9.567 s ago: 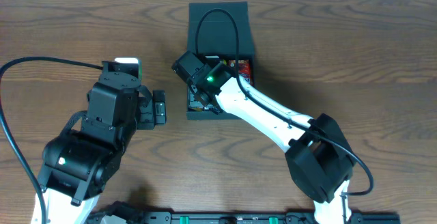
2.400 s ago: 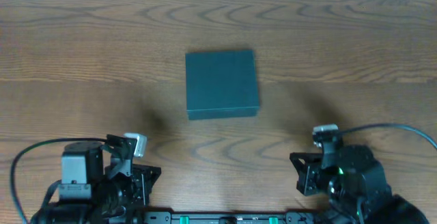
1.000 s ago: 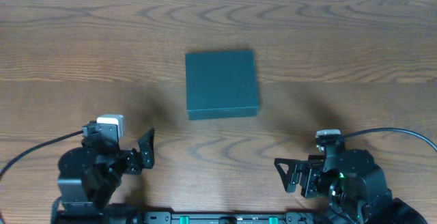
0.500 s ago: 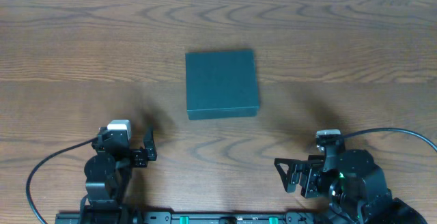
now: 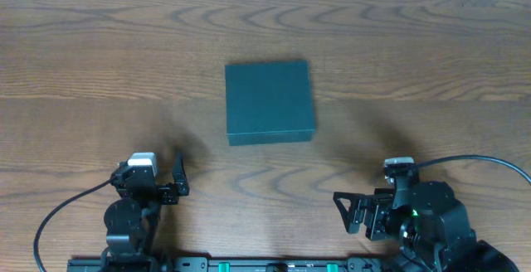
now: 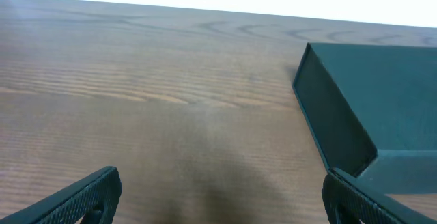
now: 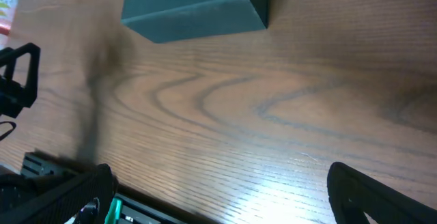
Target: Pack container
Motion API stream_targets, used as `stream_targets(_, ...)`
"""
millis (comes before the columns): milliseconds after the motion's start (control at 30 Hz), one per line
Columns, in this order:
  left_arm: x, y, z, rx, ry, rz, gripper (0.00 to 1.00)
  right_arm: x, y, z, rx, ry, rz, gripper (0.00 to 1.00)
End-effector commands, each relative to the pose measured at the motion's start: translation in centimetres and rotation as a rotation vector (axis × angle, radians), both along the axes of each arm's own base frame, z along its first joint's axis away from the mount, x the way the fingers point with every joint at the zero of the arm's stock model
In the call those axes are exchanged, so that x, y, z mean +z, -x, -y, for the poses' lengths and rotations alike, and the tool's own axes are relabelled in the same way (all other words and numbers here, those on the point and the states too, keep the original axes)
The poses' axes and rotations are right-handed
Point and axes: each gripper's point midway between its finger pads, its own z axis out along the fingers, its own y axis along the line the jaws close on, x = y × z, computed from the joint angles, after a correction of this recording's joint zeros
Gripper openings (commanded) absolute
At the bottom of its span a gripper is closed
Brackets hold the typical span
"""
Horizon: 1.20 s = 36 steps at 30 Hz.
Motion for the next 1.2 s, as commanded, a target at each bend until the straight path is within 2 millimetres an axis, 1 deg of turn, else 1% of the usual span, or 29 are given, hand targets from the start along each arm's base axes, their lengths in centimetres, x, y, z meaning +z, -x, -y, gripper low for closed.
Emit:
stream_targets(0, -1.0, 0.0, -0.2, 0.007, -0.015, -0.015, 0.95, 0.0, 0.2, -0.2, 0.011, -0.008, -0.004, 0.99)
stream_targets(867, -1.0, 0.0, -0.2, 0.007, -0.016, -0.016, 0.95, 0.0, 0.3, -0.2, 0.011, -0.007, -0.006, 0.99)
stream_targets(1033, -1.0, 0.0, -0.2, 0.007, -0.016, -0.016, 0.95, -0.2, -0.8, 1.4, 0.013, 0.128, 0.087, 0.99)
stream_targets(1167, -1.0, 0.0, -0.2, 0.007, -0.016, -0.016, 0.95, -0.1, -2.3, 1.8, 0.078, 0.229, 0.262, 0.99)
